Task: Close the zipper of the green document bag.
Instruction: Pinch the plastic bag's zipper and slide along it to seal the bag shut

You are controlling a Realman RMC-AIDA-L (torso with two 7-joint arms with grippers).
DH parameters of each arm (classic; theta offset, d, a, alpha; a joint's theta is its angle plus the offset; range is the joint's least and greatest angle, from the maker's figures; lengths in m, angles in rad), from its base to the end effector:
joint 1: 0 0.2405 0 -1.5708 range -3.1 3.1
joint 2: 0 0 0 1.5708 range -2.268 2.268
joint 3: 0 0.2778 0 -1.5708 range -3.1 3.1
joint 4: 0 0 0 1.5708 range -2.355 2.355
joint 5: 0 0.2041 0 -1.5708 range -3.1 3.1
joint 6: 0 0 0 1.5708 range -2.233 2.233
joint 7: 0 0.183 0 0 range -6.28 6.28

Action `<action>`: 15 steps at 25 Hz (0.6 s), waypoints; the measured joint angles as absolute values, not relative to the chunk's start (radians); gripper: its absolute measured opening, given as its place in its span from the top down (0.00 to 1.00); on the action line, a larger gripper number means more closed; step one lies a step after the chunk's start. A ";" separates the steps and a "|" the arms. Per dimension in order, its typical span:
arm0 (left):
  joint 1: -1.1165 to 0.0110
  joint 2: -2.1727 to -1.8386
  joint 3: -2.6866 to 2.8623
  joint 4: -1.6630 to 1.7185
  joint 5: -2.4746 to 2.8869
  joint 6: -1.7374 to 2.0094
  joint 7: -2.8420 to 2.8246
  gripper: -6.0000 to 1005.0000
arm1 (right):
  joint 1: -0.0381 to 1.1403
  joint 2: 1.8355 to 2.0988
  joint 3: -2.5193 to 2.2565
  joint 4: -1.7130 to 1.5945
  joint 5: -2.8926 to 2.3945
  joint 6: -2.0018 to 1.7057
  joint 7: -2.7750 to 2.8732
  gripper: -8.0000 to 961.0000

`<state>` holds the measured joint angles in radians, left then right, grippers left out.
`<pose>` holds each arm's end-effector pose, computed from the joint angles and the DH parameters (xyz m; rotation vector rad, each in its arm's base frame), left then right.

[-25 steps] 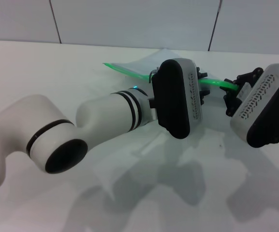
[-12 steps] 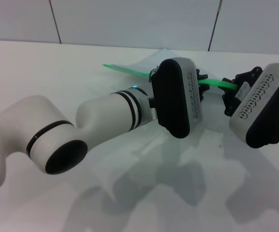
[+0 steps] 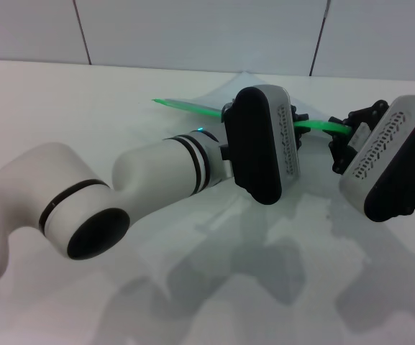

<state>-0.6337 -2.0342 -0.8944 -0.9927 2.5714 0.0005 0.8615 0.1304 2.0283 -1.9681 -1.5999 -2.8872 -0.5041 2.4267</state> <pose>-0.1298 0.4092 -0.1597 -2.3037 0.5345 -0.0336 0.1998 0.3585 -0.0610 -2.2234 -0.0744 -0.1654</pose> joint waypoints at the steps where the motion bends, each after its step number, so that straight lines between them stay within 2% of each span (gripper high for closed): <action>1: -0.633 -2.034 -0.895 -0.992 2.569 0.001 0.861 0.84 | 0.130 2.028 -1.968 -1.600 -2.887 -0.504 2.427 0.94; 5: -0.630 -2.035 -0.896 -0.988 2.559 0.001 0.860 0.89 | 0.129 2.030 -1.966 -1.600 -2.887 -0.503 2.427 0.94; 15: -0.627 -2.039 -0.910 -0.948 2.559 0.002 0.847 0.93 | 0.109 2.030 -1.957 -1.625 -2.893 -0.502 2.427 0.94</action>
<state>-0.6272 -2.0392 -0.9100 -0.9484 2.5585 0.0023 0.8473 0.1088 2.0299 -1.9566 -1.6251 -2.8933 -0.5021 2.4266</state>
